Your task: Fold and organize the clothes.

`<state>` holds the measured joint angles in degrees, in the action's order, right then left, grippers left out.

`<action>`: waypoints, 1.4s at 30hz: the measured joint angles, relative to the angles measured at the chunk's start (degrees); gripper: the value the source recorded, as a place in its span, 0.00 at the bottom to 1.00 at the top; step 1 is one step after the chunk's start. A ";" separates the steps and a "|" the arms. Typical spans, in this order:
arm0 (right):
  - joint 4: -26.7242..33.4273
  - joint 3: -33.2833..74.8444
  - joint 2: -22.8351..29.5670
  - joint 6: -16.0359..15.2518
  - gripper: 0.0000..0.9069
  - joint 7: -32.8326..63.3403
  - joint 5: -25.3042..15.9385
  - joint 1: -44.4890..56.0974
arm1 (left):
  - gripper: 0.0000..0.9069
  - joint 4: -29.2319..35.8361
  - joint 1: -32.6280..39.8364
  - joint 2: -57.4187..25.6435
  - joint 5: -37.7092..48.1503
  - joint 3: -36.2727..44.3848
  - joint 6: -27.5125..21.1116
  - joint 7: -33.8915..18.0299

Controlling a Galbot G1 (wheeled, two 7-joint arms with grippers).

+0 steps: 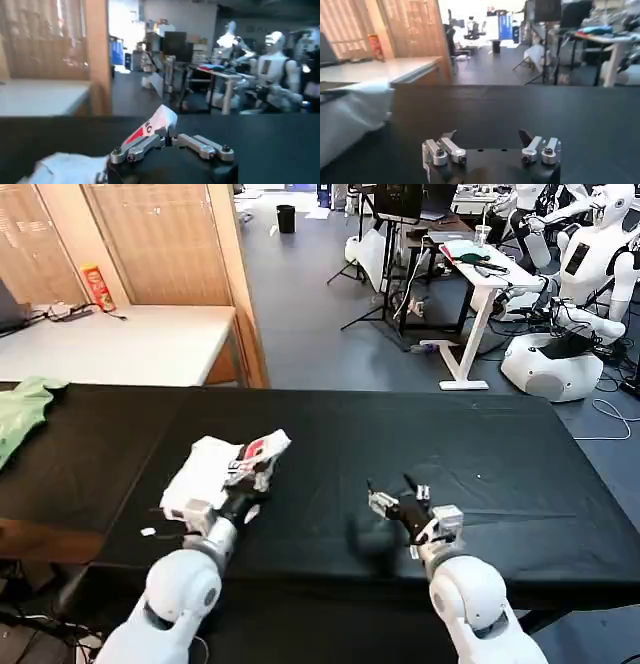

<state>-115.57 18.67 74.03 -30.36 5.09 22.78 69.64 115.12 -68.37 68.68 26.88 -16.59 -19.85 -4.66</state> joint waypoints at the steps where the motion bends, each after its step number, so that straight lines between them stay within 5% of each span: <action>1: 0.36 -0.45 0.11 -0.44 0.97 0.20 1.20 -0.34 | 0.97 0.08 0.14 0.07 0.23 0.12 0.54 0.40; 8: 3.49 -4.95 2.19 -2.49 0.97 1.53 7.73 -4.10 | 0.97 1.03 0.72 -1.15 2.34 -0.82 4.74 2.17; 17: 10.94 -10.09 5.52 -2.33 0.97 3.55 10.88 -9.53 | 0.97 0.83 -1.58 -2.71 -0.18 -3.55 8.28 1.98; 28: 18.63 -11.33 9.17 -2.20 0.10 4.63 14.75 -14.26 | 0.97 0.42 -5.24 -2.75 -1.96 -6.27 11.59 1.90; 42: 22.83 -11.06 10.24 -2.47 0.00 4.66 15.84 -17.61 | 0.97 1.41 -9.20 -2.75 -1.88 -9.96 12.62 1.93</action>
<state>-92.75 7.60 84.27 -32.83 9.75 38.62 52.04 116.54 -77.56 65.92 25.00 -26.55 -7.23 -2.73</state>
